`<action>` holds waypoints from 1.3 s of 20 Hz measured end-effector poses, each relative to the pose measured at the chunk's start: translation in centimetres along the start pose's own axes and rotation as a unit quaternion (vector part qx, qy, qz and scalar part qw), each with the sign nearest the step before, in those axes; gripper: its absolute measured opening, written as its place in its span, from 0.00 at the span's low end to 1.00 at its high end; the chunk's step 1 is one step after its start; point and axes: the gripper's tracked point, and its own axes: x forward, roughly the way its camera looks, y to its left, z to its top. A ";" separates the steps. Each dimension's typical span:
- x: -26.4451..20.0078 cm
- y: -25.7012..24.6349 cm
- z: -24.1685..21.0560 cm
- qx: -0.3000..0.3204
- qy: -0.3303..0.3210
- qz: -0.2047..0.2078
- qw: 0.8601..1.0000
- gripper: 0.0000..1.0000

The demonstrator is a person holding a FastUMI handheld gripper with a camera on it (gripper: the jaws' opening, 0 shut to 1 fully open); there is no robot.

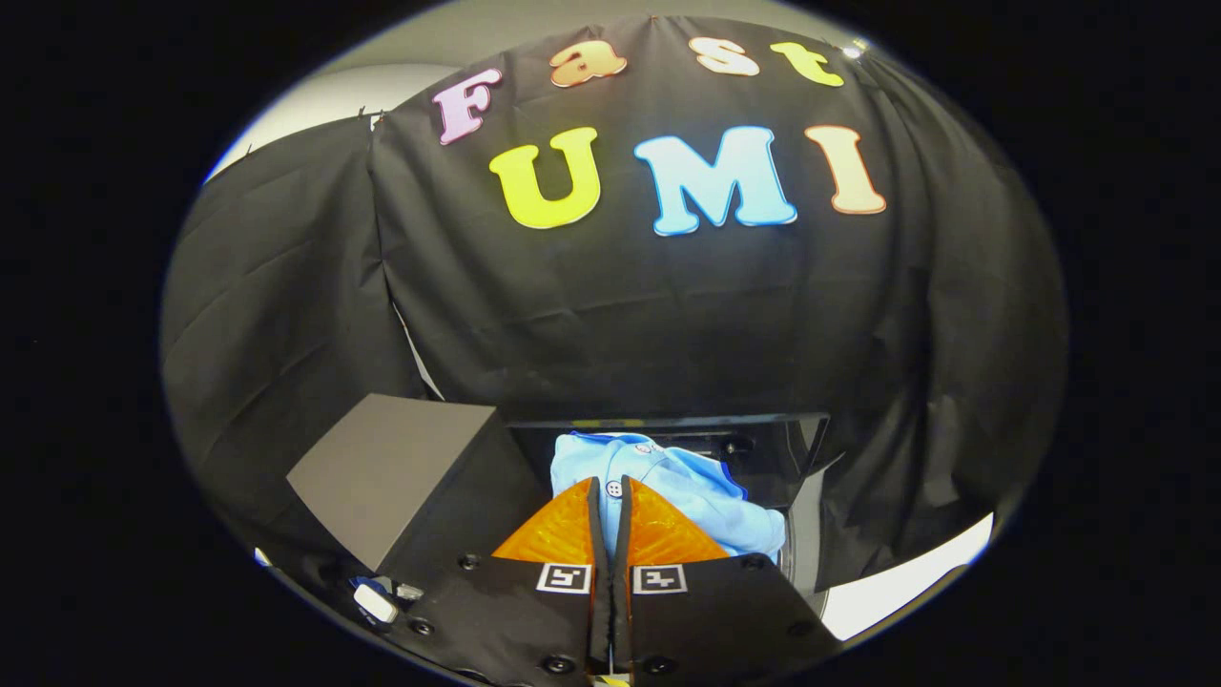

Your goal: Put the clothes into the washing machine and then close the washing machine lid.

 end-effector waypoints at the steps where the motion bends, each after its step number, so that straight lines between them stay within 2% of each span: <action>1: 0.7 -0.1 -0.9 -0.001 0.007 -0.001 1.000 0.02; 10: 6.3 -1.2 -8.8 -0.009 0.072 -0.018 0.997 0.02; 16: 9.4 -2.3 -13.5 0.011 0.112 -0.034 0.993 0.02; 26: 15.1 -5.7 -19.3 0.063 0.157 -0.084 0.982 0.02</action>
